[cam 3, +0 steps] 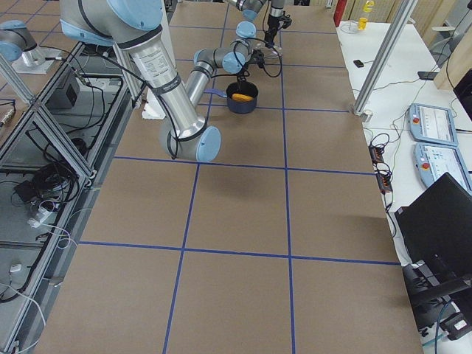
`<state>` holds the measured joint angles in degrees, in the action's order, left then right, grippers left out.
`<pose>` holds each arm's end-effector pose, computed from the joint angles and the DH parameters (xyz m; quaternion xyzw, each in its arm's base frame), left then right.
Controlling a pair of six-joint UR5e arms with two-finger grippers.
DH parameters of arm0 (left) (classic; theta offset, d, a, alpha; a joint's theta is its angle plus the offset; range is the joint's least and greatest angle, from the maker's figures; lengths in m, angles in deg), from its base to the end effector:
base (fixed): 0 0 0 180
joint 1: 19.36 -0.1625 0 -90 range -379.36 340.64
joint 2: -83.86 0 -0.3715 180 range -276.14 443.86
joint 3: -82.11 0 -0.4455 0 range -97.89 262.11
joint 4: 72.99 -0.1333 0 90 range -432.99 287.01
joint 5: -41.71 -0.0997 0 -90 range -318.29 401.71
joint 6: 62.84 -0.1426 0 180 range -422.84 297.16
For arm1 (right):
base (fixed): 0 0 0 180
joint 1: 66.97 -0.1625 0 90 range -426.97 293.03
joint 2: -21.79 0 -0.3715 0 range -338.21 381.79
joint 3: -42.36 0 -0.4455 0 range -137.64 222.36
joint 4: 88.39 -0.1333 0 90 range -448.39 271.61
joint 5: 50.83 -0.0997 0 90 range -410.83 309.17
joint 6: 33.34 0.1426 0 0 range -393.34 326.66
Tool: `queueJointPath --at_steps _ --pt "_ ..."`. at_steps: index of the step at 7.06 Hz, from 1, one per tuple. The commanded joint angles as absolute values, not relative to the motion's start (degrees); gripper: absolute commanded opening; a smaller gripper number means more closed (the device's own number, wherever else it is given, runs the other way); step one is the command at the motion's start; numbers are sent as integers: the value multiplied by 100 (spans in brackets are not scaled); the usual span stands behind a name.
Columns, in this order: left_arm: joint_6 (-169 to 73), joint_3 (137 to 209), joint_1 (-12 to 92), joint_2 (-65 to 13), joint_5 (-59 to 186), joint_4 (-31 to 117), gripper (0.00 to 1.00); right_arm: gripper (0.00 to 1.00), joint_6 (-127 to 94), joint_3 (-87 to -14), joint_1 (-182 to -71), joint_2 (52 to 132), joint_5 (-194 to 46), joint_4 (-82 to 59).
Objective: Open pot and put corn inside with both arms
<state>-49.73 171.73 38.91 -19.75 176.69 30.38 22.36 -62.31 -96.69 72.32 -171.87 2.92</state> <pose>0.3170 -0.5745 0.4672 0.0545 0.4252 0.2323 0.8731 -0.5390 -0.3765 0.0826 0.0240 -0.4905 -0.1534 0.8575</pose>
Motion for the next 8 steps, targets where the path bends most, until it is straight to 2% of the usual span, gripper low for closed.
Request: queueJointPath --at_steps 1,2,5,6,8 --pt "-4975 17175 3900 -1976 17706 3046 81 100 2151 -6223 -9781 7277 -17238 293" --pt "-4975 17201 3926 -1985 17706 3063 97 100 2150 -6223 -9852 7303 -17238 284" --pt "-5036 17176 4853 -1994 17697 3046 99 100 2011 -6223 -10876 7548 -17133 284" --pt "-5245 17167 5101 -1828 17697 3037 99 100 879 -6214 -11533 7602 -17185 354" --pt "-6768 16590 5881 -1677 17715 3037 99 100 314 -5995 -12371 7953 -17255 372"
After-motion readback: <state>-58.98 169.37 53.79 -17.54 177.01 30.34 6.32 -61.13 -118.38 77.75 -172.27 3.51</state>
